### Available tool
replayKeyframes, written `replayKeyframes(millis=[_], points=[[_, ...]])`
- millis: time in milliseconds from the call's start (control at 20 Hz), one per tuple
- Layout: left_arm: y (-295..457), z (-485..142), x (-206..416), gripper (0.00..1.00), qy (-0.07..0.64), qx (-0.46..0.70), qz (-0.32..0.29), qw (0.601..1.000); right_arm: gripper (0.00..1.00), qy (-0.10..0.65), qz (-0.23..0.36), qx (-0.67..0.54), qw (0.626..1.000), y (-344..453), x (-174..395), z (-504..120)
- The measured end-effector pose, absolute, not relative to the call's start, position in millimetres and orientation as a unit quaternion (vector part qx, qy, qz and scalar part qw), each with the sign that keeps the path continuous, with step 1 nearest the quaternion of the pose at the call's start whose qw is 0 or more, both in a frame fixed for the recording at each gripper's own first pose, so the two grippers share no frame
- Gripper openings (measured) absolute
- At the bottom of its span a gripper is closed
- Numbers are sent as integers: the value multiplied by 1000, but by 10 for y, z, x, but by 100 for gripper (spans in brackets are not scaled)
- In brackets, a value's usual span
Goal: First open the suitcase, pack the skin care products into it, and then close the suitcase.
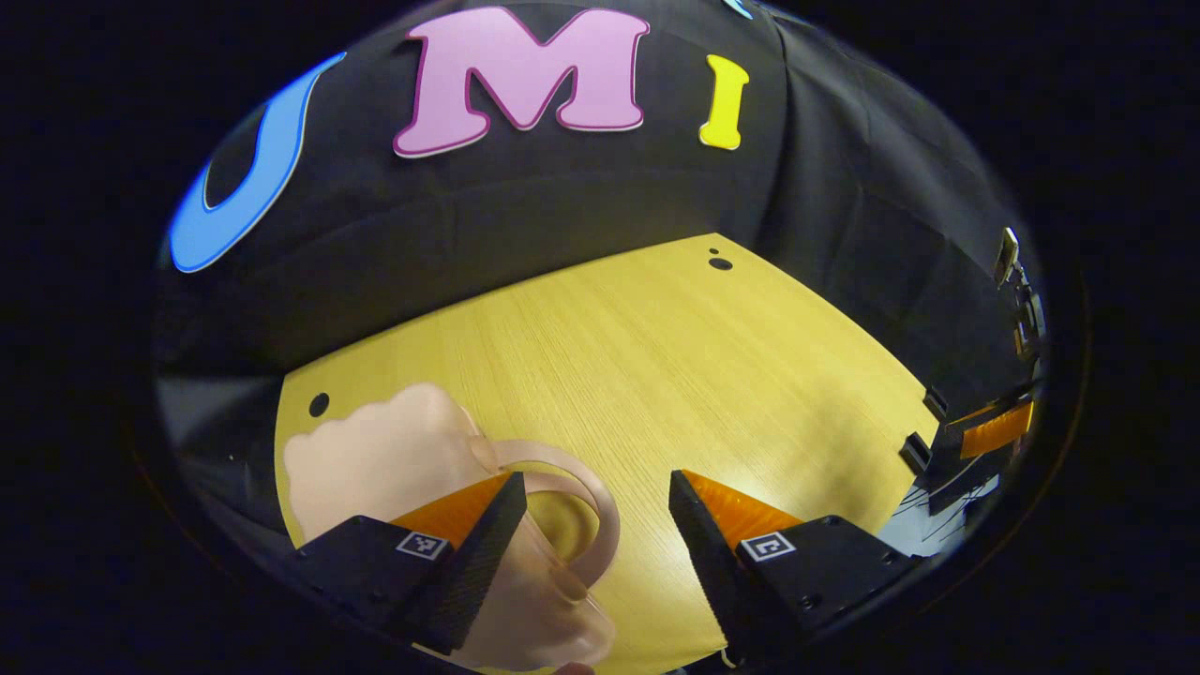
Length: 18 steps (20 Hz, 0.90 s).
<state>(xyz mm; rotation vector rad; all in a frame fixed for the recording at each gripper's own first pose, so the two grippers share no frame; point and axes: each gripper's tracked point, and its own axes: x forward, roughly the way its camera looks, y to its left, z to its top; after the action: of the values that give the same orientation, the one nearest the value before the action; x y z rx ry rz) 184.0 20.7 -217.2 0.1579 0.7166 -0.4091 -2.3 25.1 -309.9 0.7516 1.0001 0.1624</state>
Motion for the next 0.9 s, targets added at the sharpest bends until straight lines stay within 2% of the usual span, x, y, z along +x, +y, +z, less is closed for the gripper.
replayKeyframes(millis=[200,400,600,700,900], points=[[43,-1532,1491,97,289,34,-158,943,96,433,131,315,834,204,177,-2761],[-135,-828,1143,97,202,17,-100,974,96,364,177,247,880,-115,386,-2219],[-356,-316,874,96,124,11,-55,991,96,258,146,130,946,-623,716,-1790],[-359,-128,737,96,108,9,-24,994,96,193,155,95,964,-624,791,-1418],[-424,290,599,96,55,38,-4,998,96,82,136,57,986,-653,789,-698]])
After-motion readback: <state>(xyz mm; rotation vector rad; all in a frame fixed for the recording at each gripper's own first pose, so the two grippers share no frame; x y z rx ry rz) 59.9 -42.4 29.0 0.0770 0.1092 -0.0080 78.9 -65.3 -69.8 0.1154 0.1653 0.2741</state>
